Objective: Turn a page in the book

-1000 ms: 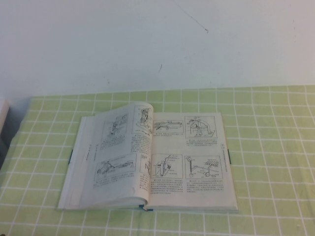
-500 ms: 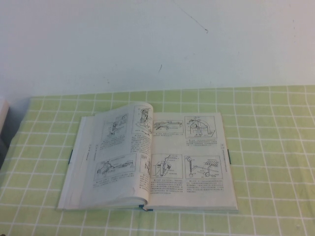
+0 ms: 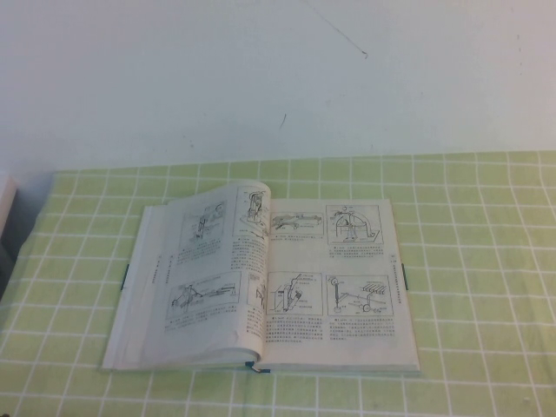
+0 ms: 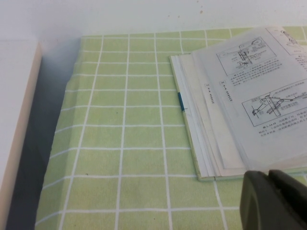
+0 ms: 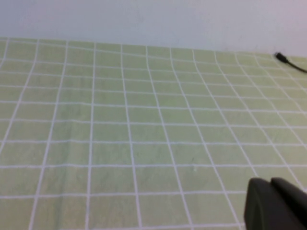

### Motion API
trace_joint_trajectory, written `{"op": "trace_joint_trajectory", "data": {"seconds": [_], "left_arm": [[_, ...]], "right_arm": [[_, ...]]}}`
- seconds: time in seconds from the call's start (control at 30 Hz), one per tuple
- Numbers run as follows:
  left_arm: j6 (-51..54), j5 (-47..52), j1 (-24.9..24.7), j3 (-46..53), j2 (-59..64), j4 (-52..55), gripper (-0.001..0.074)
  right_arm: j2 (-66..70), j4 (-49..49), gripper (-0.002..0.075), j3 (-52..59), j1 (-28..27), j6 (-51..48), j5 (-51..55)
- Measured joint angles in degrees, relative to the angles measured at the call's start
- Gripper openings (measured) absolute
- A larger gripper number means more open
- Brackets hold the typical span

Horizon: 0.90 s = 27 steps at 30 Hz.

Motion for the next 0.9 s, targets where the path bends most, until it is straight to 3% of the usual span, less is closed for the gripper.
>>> {"op": "trace_joint_trajectory", "data": {"seconds": [0.2,0.57,0.9], "left_arm": [[0.0,0.09,0.0,0.0,-0.09,0.0,-0.0004],[0.0,0.09,0.0,0.0,-0.09,0.0,-0.0004],[0.0,0.09,0.0,0.0,-0.09,0.0,-0.0004]], "right_arm": [[0.0,1.13,-0.0003,0.03,2.24,-0.61,2.4],[0.0,2.82,-0.0003,-0.15,2.32,-6.33,3.09],[0.0,3.3,-0.0003,-0.15,2.46,-5.35,3.33]]}}
